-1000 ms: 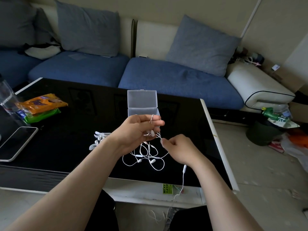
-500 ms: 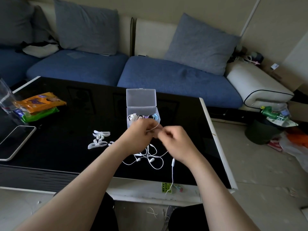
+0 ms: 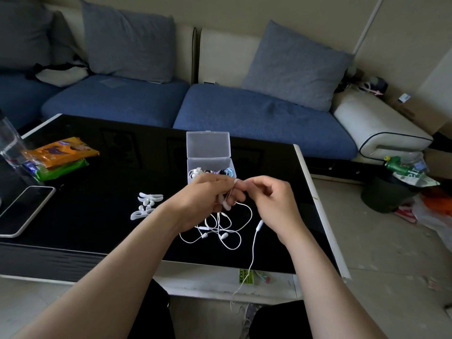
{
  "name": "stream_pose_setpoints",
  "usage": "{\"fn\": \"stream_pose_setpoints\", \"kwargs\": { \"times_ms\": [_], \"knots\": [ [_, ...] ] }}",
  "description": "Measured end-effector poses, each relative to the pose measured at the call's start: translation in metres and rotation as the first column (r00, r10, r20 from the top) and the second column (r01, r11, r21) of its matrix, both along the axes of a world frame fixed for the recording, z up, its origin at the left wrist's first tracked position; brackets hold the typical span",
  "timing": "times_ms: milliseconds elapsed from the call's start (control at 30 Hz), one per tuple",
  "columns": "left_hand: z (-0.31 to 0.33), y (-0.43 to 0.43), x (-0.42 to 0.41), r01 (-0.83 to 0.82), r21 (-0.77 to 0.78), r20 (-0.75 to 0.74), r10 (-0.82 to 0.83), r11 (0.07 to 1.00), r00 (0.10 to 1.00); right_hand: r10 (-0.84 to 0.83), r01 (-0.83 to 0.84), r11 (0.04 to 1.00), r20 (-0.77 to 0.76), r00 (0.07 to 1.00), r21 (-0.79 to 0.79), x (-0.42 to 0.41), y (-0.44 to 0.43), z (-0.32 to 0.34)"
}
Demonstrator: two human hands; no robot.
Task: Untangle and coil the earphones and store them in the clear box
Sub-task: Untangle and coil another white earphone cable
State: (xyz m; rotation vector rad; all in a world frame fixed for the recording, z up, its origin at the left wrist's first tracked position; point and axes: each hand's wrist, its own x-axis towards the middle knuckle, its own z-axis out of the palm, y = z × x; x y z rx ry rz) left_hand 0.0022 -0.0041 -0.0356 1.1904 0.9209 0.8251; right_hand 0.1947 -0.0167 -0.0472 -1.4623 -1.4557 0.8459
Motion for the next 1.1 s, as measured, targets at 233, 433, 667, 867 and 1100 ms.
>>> {"fn": "stream_pose_setpoints", "kwargs": {
  "times_ms": [233,433,667,867,1100],
  "knots": [
    [-0.001,0.000,-0.002,-0.045,0.125,-0.065,0.054,0.991,0.996,0.192,-0.227,0.879,-0.126,0.973,-0.419,-0.013,-0.012,0.005],
    [-0.013,0.005,-0.005,-0.022,0.346,-0.389,0.165,0.938,0.906,0.375,-0.364,0.763,-0.092,0.922,-0.535,-0.019,-0.022,0.012],
    [-0.015,0.000,-0.004,0.228,0.449,-0.678,0.164,0.864,0.716,0.239,-0.209,0.955,0.126,0.963,-0.208,-0.016,-0.013,0.008],
    [-0.010,-0.001,0.001,0.135,0.214,-0.555,0.007,0.967,0.832,-0.057,0.048,0.990,0.065,0.996,0.131,-0.003,-0.005,0.005],
    [0.005,-0.003,-0.002,0.101,-0.003,-0.010,-0.101,0.995,0.995,0.011,-0.003,0.998,-0.133,0.991,0.064,0.001,-0.001,0.002]
  ]
}}
